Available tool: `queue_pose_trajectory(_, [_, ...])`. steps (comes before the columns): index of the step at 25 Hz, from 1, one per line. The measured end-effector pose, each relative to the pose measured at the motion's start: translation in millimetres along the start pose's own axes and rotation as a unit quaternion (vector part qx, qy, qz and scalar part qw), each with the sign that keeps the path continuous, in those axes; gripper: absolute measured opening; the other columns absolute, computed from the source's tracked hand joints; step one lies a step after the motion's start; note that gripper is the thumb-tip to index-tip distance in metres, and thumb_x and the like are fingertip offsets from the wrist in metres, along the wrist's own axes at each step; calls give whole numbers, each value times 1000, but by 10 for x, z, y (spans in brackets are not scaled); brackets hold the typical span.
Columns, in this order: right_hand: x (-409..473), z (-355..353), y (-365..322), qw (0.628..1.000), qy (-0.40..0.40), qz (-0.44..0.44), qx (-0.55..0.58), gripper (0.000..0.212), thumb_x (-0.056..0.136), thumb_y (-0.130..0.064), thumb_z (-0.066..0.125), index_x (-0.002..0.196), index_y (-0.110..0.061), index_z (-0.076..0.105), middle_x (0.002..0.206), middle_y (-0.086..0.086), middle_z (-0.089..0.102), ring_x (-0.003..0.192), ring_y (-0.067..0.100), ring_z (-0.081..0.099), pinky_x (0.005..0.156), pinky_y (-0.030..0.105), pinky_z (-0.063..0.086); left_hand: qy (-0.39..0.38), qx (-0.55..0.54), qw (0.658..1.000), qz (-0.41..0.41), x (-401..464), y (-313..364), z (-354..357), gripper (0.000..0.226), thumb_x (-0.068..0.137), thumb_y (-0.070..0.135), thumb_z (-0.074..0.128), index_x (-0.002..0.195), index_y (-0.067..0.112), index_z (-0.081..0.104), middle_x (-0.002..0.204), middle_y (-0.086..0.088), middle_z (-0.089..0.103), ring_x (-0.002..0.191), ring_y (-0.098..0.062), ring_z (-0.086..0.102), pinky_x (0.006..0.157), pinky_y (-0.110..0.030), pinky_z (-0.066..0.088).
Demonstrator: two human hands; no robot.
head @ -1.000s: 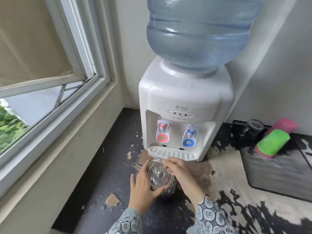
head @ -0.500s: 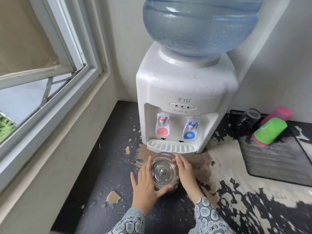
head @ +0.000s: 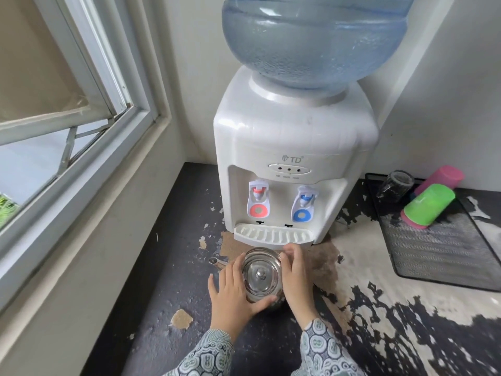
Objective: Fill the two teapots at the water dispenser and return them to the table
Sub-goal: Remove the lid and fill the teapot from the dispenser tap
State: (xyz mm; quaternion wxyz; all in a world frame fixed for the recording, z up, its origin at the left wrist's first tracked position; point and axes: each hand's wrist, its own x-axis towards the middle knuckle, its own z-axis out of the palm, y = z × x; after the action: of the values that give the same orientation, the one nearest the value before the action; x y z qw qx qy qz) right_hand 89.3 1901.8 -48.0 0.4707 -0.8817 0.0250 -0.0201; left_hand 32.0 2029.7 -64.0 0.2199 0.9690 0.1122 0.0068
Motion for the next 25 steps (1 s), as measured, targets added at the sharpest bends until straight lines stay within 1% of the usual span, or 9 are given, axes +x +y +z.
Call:
queue_pose_trajectory(1, [-48, -15, -18, 996, 13, -60, -64, 14, 89, -36, 47, 88, -22, 48, 89, -5, 53, 89, 17, 49, 82, 41, 45, 4, -2, 1000, 5, 10, 2, -9, 118, 47, 94, 22, 143, 26, 14, 137, 13, 34, 131, -8, 32, 115, -44, 14])
queue_pose_trajectory(3, [-118, -6, -47, 964, -28, -144, -221, 33, 83, -58, 37, 80, -26, 42, 83, -8, 46, 83, 14, 41, 80, 34, 38, 2, -7, 1000, 10, 41, -13, -23, 116, 47, 91, 24, 142, 25, 19, 132, 12, 38, 127, -10, 35, 113, -40, 18])
queue_pose_trajectory(6, [-119, 76, -66, 908, -106, -161, -373, 52, 77, -68, 27, 96, -25, 51, 101, -6, 54, 96, 19, 45, 89, 41, 32, -7, 3, 1000, 13, 58, -32, -24, 111, 48, 85, 25, 142, 25, 19, 130, 10, 40, 126, -12, 36, 111, -37, 19])
queue_pose_trajectory(8, [-63, 113, -99, 909, -118, -168, -364, 46, 82, -59, 31, 99, -23, 53, 105, -4, 57, 101, 20, 47, 89, 41, 33, -5, -5, 1000, 9, 54, -33, -18, 111, 48, 85, 27, 142, 26, 20, 129, 10, 40, 125, -12, 37, 110, -37, 20])
queue_pose_trajectory(11, [-33, 124, -104, 936, -93, -209, -269, 27, 84, -38, 49, 79, -13, 58, 84, 3, 63, 86, 24, 56, 77, 43, 47, 7, -15, 1000, 16, 46, -30, 2, 112, 50, 87, 32, 142, 22, 26, 128, 6, 44, 123, -16, 41, 108, -39, 24])
queue_pose_trajectory(13, [-2, 114, -87, 937, -86, -226, -253, 23, 83, -31, 55, 73, -11, 58, 76, 5, 63, 79, 25, 58, 73, 40, 47, 21, -19, 999, 25, 50, -31, 17, 113, 50, 88, 34, 141, 20, 31, 126, 4, 47, 122, -18, 43, 106, -42, 27])
queue_pose_trajectory(18, [50, 113, -72, 939, -100, -224, -243, 23, 84, -29, 55, 74, -9, 58, 79, 6, 63, 83, 25, 56, 76, 37, 40, 28, -22, 999, 30, 49, -46, 33, 115, 49, 90, 35, 140, 18, 33, 126, 2, 49, 122, -20, 45, 106, -44, 29])
queue_pose_trajectory(22, [53, 104, -76, 940, -127, -212, -236, 23, 86, -31, 52, 75, -11, 56, 81, 4, 61, 87, 22, 52, 78, 36, 35, 10, -16, 1000, 25, 60, -51, 35, 118, 48, 92, 31, 142, 20, 26, 130, 5, 43, 126, -16, 38, 109, -41, 24])
queue_pose_trajectory(25, [73, 96, -89, 941, -133, -208, -231, 25, 87, -31, 50, 74, -11, 56, 79, 4, 60, 82, 19, 49, 76, 34, 33, 12, -22, 999, 26, 66, -56, 39, 117, 49, 92, 32, 142, 21, 27, 130, 5, 43, 125, -17, 38, 109, -42, 25])
